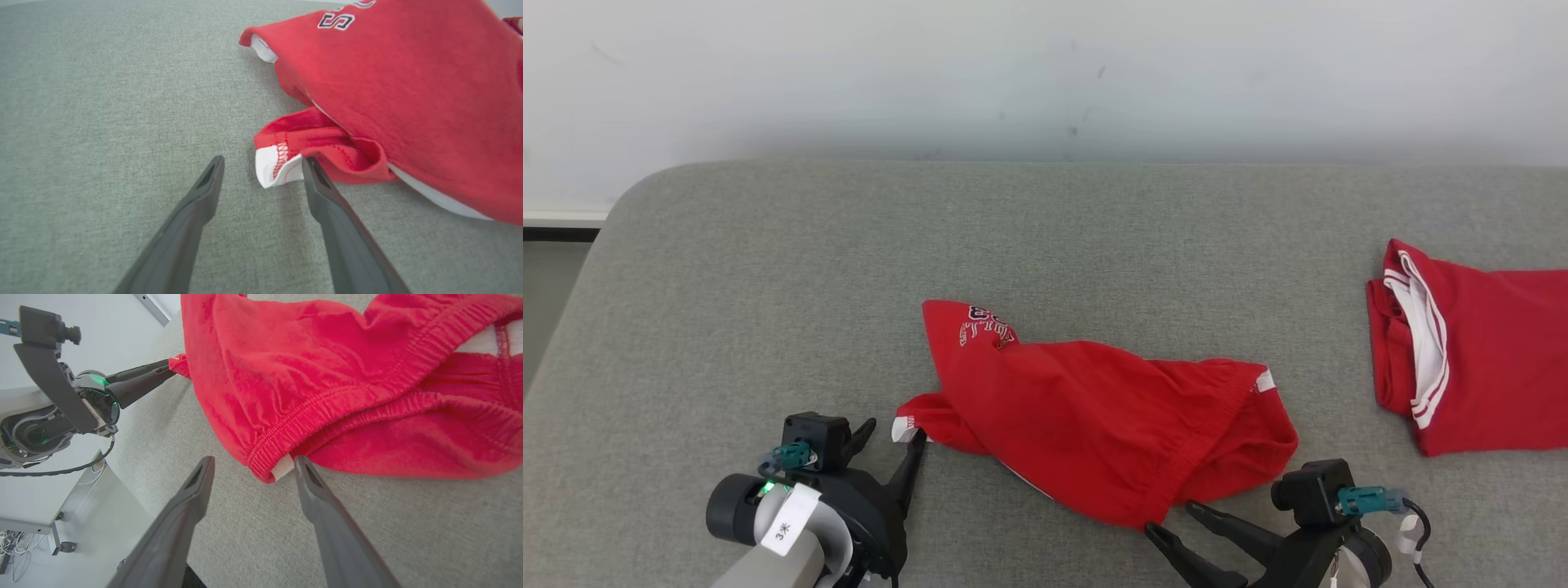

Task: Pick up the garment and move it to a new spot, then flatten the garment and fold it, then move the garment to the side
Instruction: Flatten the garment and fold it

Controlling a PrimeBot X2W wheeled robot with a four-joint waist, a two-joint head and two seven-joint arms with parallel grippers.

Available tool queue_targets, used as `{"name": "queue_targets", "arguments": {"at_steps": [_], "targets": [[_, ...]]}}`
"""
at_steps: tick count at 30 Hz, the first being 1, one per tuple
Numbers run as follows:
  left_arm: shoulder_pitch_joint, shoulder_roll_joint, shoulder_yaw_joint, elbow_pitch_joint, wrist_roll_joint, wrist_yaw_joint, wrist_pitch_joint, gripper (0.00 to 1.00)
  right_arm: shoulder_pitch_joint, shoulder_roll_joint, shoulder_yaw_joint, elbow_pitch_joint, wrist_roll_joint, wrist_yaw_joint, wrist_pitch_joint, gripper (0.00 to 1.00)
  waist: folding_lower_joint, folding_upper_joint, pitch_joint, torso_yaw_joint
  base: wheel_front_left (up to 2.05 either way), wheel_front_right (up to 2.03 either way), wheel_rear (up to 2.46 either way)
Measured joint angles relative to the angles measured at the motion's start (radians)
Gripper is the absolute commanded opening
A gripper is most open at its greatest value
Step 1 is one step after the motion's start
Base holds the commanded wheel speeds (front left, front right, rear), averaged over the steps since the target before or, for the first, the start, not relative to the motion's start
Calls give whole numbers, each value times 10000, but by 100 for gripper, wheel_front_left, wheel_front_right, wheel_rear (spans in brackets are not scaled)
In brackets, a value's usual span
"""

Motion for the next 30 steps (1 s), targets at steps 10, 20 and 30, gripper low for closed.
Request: {"name": "queue_targets", "arguments": {"at_steps": [10, 20, 30], "targets": [[0, 19, 71, -234, 94, 102, 0, 100, -40, -17, 211, 472, -428, -113, 86, 100, 0, 0, -39, 384, 0, 0, 0], [-10, 71, 174, -686, 372, 267, -2, 100, -629, 222, 629, 1360, -1262, -205, -21, 100, 0, 0, -6, 741, 0, 0, 0], [8, 265, 410, -1012, 382, 424, -2, 100, -1144, 215, 953, 2077, -2140, -274, -414, 0, 0, 0, 58, 1001, 0, 0, 0]]}}
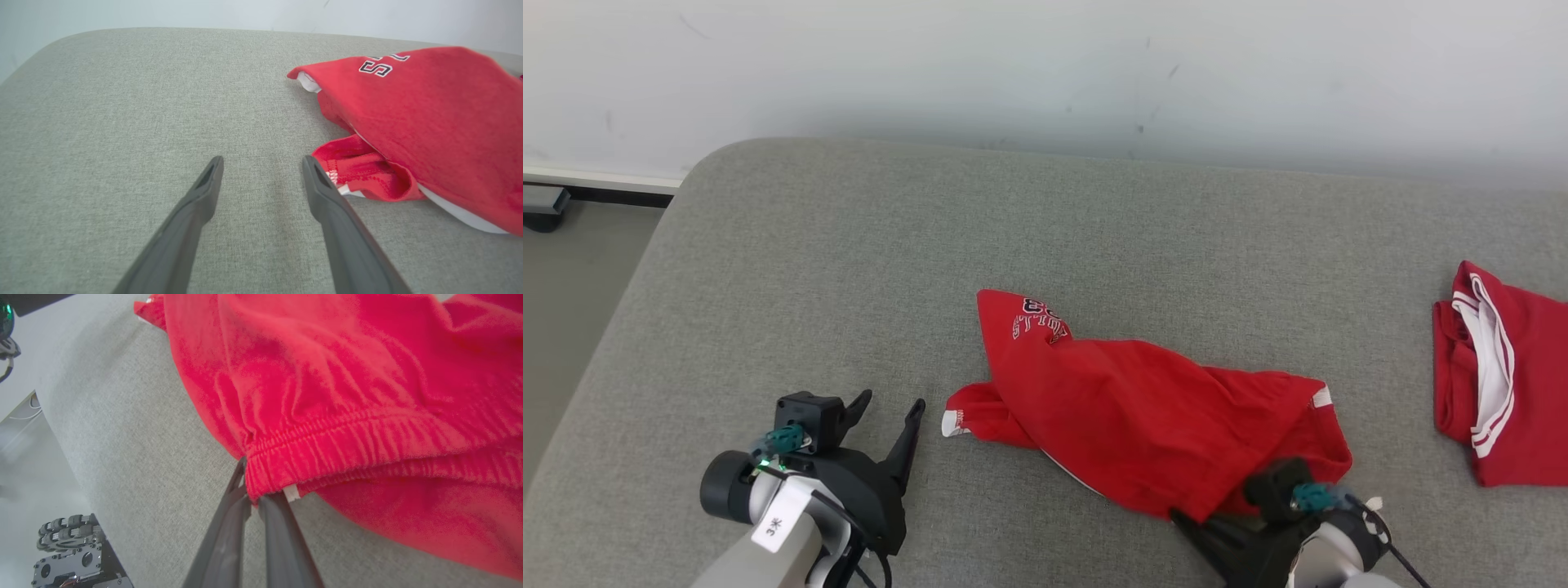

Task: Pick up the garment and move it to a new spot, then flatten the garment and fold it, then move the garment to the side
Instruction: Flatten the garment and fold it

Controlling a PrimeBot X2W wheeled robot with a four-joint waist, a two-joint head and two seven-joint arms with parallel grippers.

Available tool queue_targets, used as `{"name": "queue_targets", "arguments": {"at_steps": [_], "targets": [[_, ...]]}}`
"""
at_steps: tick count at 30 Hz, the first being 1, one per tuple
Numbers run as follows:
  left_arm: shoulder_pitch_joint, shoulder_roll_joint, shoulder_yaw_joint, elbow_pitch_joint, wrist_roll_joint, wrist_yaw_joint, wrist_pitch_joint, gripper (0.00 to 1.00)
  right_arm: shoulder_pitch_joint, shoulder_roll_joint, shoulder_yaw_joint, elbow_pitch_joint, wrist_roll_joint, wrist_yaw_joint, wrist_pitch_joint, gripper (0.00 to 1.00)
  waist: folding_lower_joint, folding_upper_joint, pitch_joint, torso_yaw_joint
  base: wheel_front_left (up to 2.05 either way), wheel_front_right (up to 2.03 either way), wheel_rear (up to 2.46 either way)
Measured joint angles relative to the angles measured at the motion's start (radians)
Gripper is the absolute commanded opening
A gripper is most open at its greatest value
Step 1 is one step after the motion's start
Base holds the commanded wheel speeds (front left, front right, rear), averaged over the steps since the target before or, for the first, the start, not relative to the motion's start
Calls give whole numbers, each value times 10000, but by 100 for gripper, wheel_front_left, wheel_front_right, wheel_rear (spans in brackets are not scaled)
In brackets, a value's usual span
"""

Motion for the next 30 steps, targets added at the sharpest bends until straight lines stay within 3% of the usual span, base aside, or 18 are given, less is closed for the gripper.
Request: {"name": "queue_targets", "arguments": {"at_steps": [7, 17, 22, 30], "targets": [[255, 236, 205, -205, -2, 105, 0, 100, -289, 65, -788, -253, 508, 17, -732, 0, 0, 0, 6, -172, 0, 0, 0], [413, 464, 422, -692, 19, 198, 0, 100, -276, -510, -2874, -1484, 2036, 100, -2173, 0, 0, 0, 5, -855, 0, 0, 0], [406, 449, 422, -941, 125, 203, 0, 100, 395, -905, -3072, -1547, 2220, 128, -2169, 0, 0, 0, 19, -1204, 0, 0, 0], [-58, 560, 351, -1296, 439, 174, 0, 100, 1105, -930, -2679, -1266, 2297, 82, -1835, 0, 0, 0, 171, -1594, 0, 0, 0]]}}
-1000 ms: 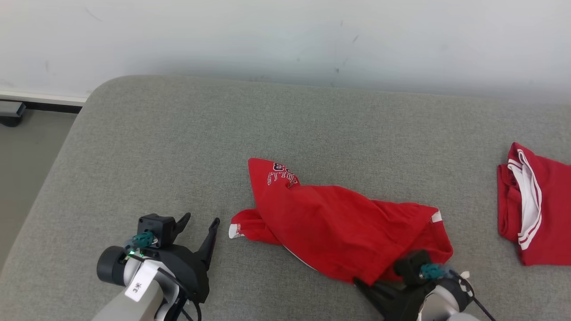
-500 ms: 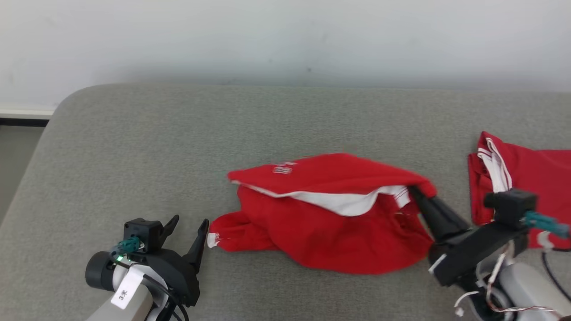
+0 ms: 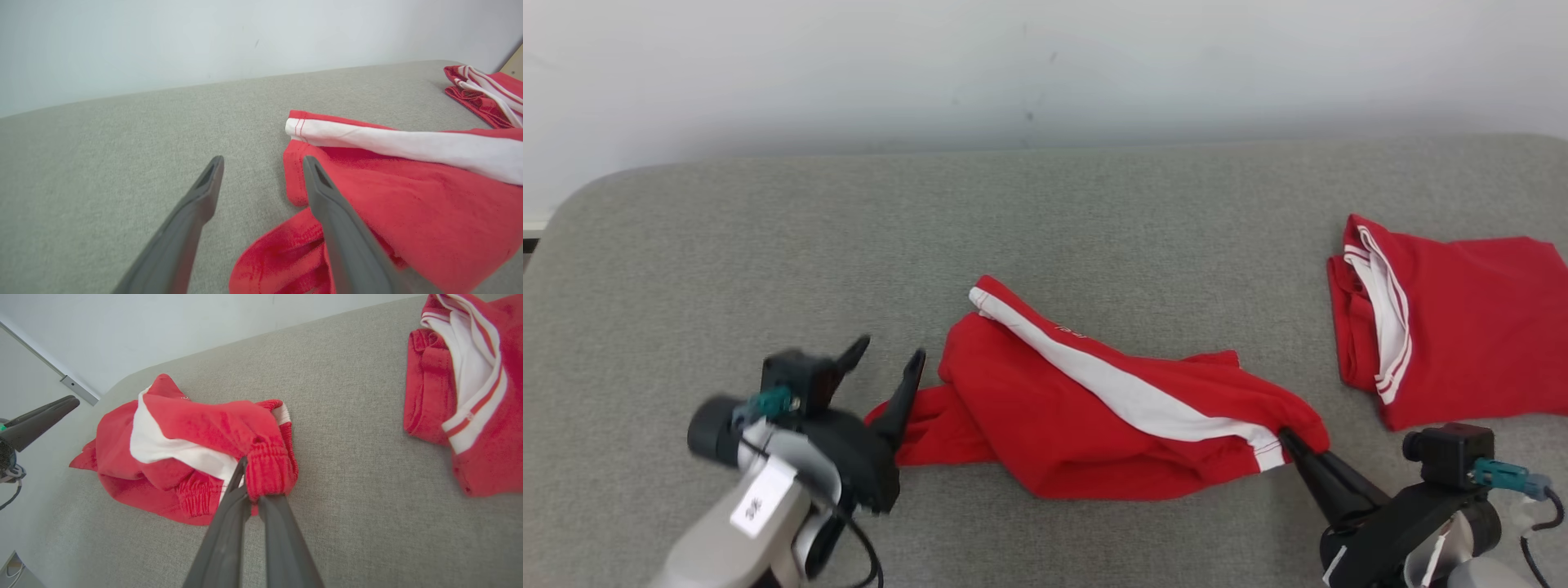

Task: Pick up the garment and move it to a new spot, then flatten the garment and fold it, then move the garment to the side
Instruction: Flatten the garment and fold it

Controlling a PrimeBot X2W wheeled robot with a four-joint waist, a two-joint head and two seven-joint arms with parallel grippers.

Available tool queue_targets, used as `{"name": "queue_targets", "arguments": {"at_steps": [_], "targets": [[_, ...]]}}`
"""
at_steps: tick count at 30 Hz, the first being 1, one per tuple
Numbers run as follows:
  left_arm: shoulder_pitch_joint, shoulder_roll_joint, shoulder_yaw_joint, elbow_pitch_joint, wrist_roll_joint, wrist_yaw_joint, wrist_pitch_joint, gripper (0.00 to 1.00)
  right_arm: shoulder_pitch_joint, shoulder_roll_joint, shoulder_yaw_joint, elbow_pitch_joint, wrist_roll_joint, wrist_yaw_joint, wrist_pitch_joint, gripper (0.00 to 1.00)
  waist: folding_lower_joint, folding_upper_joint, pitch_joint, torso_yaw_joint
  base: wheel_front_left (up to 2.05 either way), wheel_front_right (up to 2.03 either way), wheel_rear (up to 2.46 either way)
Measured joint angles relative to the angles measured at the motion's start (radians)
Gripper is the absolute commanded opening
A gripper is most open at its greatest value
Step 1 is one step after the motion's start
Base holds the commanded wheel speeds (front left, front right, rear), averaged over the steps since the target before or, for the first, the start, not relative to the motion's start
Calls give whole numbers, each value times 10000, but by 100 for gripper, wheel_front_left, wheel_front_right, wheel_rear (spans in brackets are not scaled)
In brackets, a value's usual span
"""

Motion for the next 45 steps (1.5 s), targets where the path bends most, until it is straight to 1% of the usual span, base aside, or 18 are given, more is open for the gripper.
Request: {"name": "queue_targets", "arguments": {"at_steps": [2, 3, 9, 17, 21, 27, 33, 37, 38, 39, 41, 45], "targets": [[-419, 31, -67, -73, 221, -173, 0, 100, -25, 23, 142, 13, -46, -10, 104, 0, 0, 0, 61, -94, 0, 0, 0], [-883, 52, -174, -88, 376, -295, 6, 100, -59, 127, 267, 10, -90, -12, 142, 0, 0, 0, 125, -201, 0, 0, 0], [-1677, 59, -433, 307, 437, -792, 575, 100, -707, 445, 729, -84, -326, -10, 443, 0, 1, 0, 347, -608, 0, 0, 0], [-2499, 167, -633, 1034, 351, -1108, 1262, 100, -1177, 583, 926, -130, -472, -8, 596, 0, 1, 0, 831, -1205, 0, 0, 0], [-2940, 119, -738, 1300, 334, -1131, 1570, 100, -1474, 614, 989, -128, -539, -4, 650, 0, 1, 0, 1132, -1441, 0, 0, 0], [-3036, 128, -1039, 1941, 245, -1141, 2077, 100, -1762, 740, 1068, -79, -583, 0, 652, 0, 1, 1, 1452, -1771, 0, 0, 0], [-3072, 173, -1444, 2019, 105, -1141, 2173, 100, -1848, 777, 1091, 38, -654, 2, 648, 0, 1, 0, 1581, -1868, 0, 0, 0], [-3080, 169, -1684, 1998, -234, -1141, 2288, 100, -1853, 780, 1099, 153, -690, 2, 644, 0, 1, 1, 1578, -1843, 0, 0, 0], [-3086, 157, -1735, 1977, -299, -1141, 2314, 62, -1854, 771, 1087, 174, -690, 2, 635, 0, 1, 1, 1578, -1828, 0, 0, 0], [-3095, 148, -1827, 1935, -303, -1141, 2326, 39, -1854, 757, 1074, 194, -692, 2, 631, 0, 1, 1, 1575, -1805, 0, 0, 0], [-3098, 127, -1950, 1837, -401, -1141, 2324, 0, -1854, 740, 1060, 213, -700, 2, 593, 0, 1, 0, 1560, -1750, 0, 0, 0], [-3135, 136, -2161, 1672, -573, -1141, 2188, 0, -1864, 738, 1043, 257, -700, 4, 543, 0, 1, 1, 1523, -1631, 0, 0, 0]]}}
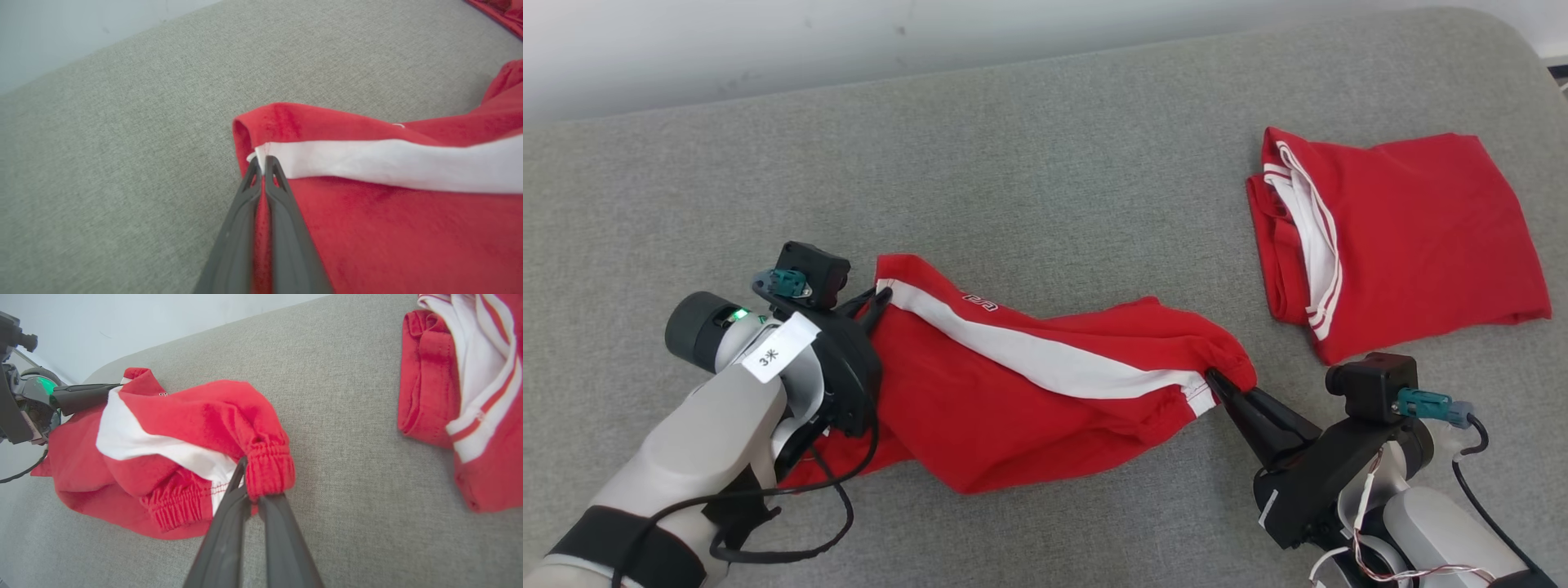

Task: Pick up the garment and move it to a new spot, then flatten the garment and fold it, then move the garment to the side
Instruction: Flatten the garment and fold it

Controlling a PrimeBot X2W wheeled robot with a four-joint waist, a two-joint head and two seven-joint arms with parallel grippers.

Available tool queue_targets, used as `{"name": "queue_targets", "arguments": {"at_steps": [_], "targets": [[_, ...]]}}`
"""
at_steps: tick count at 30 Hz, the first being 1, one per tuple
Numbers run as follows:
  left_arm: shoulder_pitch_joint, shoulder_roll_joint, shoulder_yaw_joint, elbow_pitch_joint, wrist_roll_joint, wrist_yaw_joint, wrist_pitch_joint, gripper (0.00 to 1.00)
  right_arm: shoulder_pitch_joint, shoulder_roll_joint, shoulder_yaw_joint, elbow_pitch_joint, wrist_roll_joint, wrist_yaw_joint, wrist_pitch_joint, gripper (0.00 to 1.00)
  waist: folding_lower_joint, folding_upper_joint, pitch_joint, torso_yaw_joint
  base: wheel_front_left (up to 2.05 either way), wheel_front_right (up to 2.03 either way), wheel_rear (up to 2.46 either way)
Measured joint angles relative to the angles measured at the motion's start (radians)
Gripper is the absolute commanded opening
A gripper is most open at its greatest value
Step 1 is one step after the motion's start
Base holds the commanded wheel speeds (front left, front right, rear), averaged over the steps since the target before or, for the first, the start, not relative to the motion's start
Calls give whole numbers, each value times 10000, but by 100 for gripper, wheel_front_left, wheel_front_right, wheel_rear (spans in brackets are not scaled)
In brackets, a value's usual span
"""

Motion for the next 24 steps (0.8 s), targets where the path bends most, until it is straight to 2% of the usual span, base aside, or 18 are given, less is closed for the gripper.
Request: {"name": "queue_targets", "arguments": {"at_steps": [13, 18, 24], "targets": [[-690, 19, -19, 79, -382, 0, -953, 0, -182, -102, -111, 284, -10, 44, -267, 0, -1, -1, -214, 565, 0, 0, 0], [-968, 109, 454, 295, -642, 0, -1526, 0, -1293, -107, -192, 339, -309, 84, -525, 0, -1, -2, -323, 945, 0, 0, 0], [-916, 550, 1091, 639, -1058, 0, -1994, 0, -2827, 148, -190, 704, -477, 105, -897, 0, -1, -2, -517, 1444, 0, 0, 0]]}}
